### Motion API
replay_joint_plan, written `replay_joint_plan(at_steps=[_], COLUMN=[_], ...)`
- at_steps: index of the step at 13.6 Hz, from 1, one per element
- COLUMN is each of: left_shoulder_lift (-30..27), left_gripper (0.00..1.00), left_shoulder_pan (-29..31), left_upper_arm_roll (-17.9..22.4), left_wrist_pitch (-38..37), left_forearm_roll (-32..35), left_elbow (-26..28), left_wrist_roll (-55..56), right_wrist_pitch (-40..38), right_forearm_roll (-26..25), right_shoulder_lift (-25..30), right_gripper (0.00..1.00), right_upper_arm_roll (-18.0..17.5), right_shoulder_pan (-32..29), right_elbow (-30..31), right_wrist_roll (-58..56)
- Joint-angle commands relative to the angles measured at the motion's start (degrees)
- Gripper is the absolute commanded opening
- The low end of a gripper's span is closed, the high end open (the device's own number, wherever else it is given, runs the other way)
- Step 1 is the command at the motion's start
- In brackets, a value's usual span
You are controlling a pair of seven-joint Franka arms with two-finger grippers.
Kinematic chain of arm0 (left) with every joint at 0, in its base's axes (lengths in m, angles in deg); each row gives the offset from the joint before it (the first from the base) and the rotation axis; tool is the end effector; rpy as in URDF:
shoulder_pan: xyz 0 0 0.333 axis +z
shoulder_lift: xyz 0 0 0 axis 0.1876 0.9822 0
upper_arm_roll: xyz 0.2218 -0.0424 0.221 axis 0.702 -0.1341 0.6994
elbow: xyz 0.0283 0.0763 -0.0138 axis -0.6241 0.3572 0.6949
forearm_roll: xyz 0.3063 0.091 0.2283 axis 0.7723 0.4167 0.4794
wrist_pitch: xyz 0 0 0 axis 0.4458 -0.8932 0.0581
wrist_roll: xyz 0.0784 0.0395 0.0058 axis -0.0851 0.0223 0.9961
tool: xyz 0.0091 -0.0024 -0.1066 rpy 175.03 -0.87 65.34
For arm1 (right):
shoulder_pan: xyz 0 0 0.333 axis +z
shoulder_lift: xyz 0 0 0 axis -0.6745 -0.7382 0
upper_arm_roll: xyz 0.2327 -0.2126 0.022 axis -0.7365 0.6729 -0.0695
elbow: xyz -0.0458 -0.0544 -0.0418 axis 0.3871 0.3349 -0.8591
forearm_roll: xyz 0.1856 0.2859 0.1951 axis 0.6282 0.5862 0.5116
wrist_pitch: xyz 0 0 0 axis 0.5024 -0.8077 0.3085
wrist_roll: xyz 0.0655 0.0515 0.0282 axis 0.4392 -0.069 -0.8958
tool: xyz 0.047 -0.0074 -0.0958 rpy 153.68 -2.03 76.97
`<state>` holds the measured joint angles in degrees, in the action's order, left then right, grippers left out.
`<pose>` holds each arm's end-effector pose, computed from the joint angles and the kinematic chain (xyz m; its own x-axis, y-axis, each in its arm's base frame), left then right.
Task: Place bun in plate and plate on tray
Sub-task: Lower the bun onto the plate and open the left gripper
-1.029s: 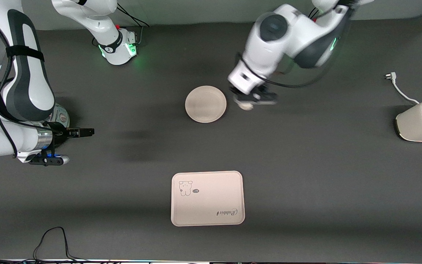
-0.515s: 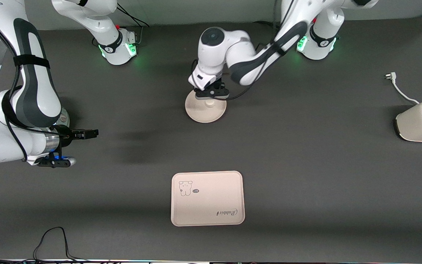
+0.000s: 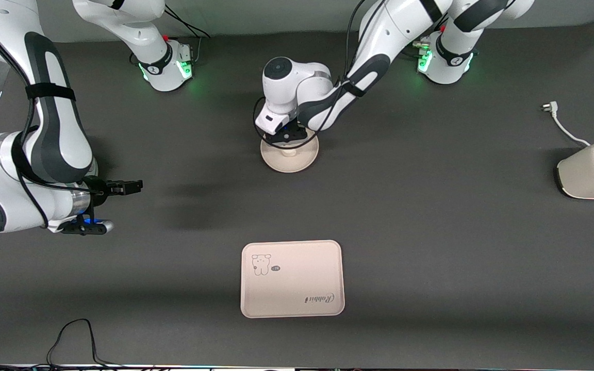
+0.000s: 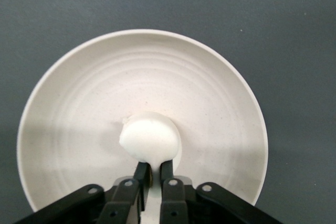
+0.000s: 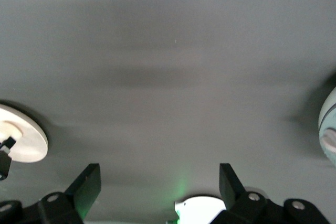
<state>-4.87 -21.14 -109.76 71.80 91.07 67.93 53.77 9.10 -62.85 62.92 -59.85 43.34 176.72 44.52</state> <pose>0.3064 -0.5797 0.2072 0.9870 0.1499 0.0587 0.1473 -0.9880 0.0455 0.6051 0.0276 0.3630 0.8668 -0.0236 -0.4981 -0.0784 -0.9929 -0.0894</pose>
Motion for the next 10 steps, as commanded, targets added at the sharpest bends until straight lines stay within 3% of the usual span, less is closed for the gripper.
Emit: replay_joint_plan(at_steps=[1,5,8,10], left_shoulder_lift=[0.2,-0.4,-1.6,-4.2], left_gripper=[1.00,1.00,1.00,1.00], left_shoulder_pan=[-1.0,-0.8,-0.7,0.0], left_upper_arm_roll=[1.5,1.5,1.4,1.3], left_wrist_pitch=[0.1,-0.8,-1.4,-5.8], left_forearm_roll=[2.1,2.1,2.1,2.2], left_elbow=[-1.3,-1.5,-1.4,-1.6], left_wrist_roll=[1.4,1.4,1.3,0.6], right_wrist_pitch=[-0.2,3.5,15.1,16.3], right_forearm_roll=[3.6,4.6,7.0,7.8], right_shoulder_lift=[0.2,1.9,8.1,8.7], right_gripper=[1.00,1.00,1.00,1.00], right_upper_arm_roll=[0.1,0.0,0.1,0.1], right_shoulder_pan=[0.1,1.0,2.8,5.4], right_elbow=[2.3,7.9,20.7,22.5], right_wrist_roll=[0.1,0.1,0.1,0.8])
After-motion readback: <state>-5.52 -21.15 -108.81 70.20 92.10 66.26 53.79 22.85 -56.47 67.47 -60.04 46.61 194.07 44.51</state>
